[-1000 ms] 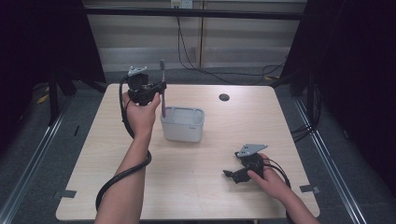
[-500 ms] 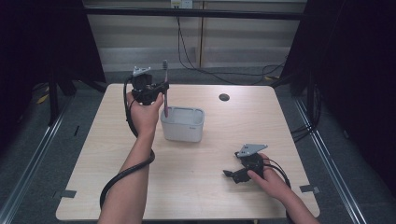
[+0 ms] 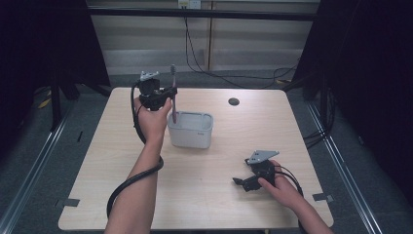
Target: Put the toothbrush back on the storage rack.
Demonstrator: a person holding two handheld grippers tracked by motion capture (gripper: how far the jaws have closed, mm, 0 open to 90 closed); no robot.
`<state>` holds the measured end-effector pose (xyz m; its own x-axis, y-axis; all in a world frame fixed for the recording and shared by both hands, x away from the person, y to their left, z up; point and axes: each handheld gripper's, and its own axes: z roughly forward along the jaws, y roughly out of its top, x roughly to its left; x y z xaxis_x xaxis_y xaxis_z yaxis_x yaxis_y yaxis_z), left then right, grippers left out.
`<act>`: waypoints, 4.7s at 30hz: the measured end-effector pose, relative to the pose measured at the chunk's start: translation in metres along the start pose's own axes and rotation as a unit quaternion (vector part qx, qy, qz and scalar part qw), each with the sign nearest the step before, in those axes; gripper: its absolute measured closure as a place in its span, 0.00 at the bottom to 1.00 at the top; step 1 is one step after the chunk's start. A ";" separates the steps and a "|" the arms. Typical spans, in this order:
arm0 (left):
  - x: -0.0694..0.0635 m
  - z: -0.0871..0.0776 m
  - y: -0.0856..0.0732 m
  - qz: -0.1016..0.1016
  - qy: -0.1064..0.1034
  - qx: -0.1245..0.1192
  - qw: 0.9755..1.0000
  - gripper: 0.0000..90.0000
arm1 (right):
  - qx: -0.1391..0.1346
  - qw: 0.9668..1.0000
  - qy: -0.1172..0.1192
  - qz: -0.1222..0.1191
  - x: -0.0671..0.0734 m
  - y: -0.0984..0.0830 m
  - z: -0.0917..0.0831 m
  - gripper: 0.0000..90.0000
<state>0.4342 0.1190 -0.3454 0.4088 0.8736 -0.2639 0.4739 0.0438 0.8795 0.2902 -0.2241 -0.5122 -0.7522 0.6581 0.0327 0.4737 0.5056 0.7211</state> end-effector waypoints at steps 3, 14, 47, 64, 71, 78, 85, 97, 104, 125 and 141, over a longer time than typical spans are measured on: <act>0.001 0.001 -0.001 0.000 0.001 0.000 1.000 0.88 | 0.000 1.000 0.000 0.000 0.000 0.000 0.000 0.11; 0.006 0.002 -0.006 0.003 0.009 -0.001 1.000 0.88 | -0.001 1.000 0.000 -0.001 0.000 0.000 0.000 0.11; 0.010 -0.001 -0.029 0.003 0.018 0.010 1.000 0.87 | 0.001 1.000 0.001 0.001 0.000 0.000 0.000 0.11; 0.010 -0.004 -0.042 0.008 0.022 0.019 1.000 0.87 | 0.001 1.000 0.001 0.001 0.000 0.000 0.000 0.11; 0.009 -0.006 -0.045 0.009 0.021 0.021 1.000 0.87 | 0.001 1.000 0.001 0.001 0.000 0.000 0.000 0.11; 0.007 -0.006 -0.048 0.016 0.021 0.025 0.999 0.87 | 0.001 1.000 0.001 0.000 0.000 0.000 0.000 0.11; 0.007 -0.006 -0.054 0.022 0.025 0.034 0.999 0.87 | 0.001 1.000 0.001 0.000 0.000 0.000 0.000 0.11; 0.009 -0.009 -0.064 0.016 0.019 0.038 0.999 0.87 | 0.001 1.000 0.001 -0.001 0.000 0.000 0.000 0.11; 0.009 -0.009 -0.068 0.016 0.018 0.040 0.999 0.87 | 0.001 1.000 0.001 0.000 0.000 0.000 0.000 0.11; 0.004 -0.010 -0.078 0.035 0.013 0.046 0.998 0.87 | 0.001 1.000 0.001 0.000 0.000 0.000 0.000 0.11; 0.003 -0.010 -0.083 0.041 0.013 0.054 0.998 0.87 | 0.001 1.000 0.001 -0.001 0.000 0.000 0.000 0.11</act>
<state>0.3885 0.1227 -0.4156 0.4302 0.8845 -0.1804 0.5208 -0.0799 0.8500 0.2901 -0.2243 -0.5122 -0.7537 0.6564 0.0333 0.4742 0.5079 0.7191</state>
